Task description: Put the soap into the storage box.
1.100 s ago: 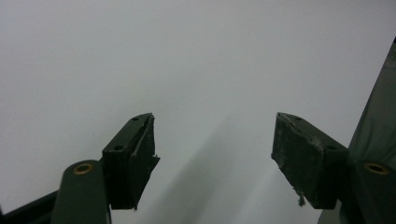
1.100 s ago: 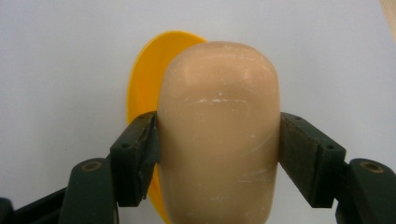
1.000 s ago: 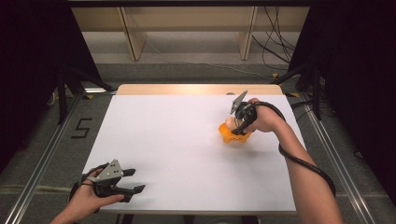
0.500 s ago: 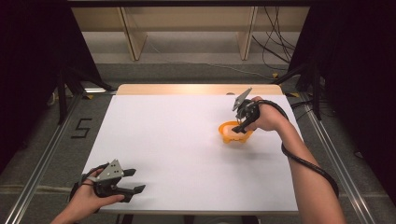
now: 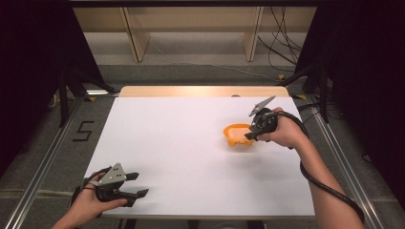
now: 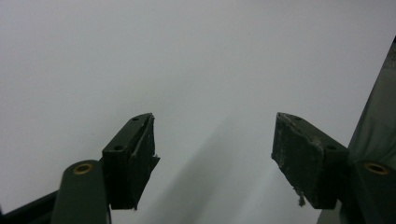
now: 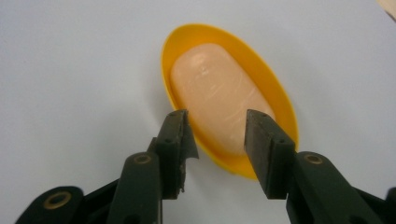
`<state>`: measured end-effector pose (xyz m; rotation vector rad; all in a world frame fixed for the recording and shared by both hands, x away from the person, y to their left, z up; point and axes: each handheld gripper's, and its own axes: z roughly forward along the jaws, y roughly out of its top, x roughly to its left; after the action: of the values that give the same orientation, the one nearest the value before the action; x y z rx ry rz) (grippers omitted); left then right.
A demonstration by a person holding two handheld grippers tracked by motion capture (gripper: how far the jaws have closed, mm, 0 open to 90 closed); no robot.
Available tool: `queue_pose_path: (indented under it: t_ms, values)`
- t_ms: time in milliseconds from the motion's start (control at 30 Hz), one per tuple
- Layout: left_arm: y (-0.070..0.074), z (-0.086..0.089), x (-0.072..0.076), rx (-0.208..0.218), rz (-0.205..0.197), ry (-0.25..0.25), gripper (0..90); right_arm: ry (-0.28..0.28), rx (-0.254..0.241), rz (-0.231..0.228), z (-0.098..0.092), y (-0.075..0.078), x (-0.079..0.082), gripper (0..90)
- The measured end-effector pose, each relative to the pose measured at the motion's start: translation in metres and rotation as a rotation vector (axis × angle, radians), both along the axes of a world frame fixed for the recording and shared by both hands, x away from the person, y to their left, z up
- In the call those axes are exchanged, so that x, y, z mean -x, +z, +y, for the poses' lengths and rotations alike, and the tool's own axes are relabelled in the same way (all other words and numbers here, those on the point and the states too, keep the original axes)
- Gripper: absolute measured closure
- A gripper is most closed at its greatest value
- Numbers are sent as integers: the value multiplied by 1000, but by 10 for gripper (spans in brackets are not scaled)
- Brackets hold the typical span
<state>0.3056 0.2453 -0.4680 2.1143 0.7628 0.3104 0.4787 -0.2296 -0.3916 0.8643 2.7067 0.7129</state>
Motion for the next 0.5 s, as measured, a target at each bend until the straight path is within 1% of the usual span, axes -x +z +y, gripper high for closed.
queue_pose_path:
  t_ms: [33, 100, 133, 167, 200, 233, 267, 300, 367, 400, 500]
  values:
    - [0, 0, 0, 2, 1, 1, 298, -18, -18, 2, -3, 0, 4, 606]
    - [0, 0, 0, 1, 2, 2, 298, -77, -39, 10, -9, 0, 14, 605]
    - [0, 1, 0, -14, 0, -5, 298, -89, -48, 4, -13, -1, 18, 601]
    - [0, 1, 0, -17, -3, -2, 298, -114, -60, 12, -16, 0, 24, 598]
    - [0, 1, 0, -12, -1, 1, 298, -144, -82, -5, -20, -3, 30, 598]
    - [0, 1, 0, -13, 0, -2, 298, -142, -84, -1, -24, -3, 33, 598]
    - [0, 1, 0, -12, 1, -1, 298, -167, -97, -13, -28, -4, 40, 598]
    - [0, 1, 0, -12, 1, -1, 298, -150, -94, -23, -33, -5, 43, 597]
    - [-1, 0, 0, -10, 5, 2, 298, -184, -120, -31, -40, -10, 53, 592]
    - [0, 1, -1, -22, 3, 1, 298, -207, -132, -29, -44, -13, 60, 587]
    - [-1, 0, 0, -20, 4, 2, 298, -242, -148, -27, -53, -21, 73, 580]
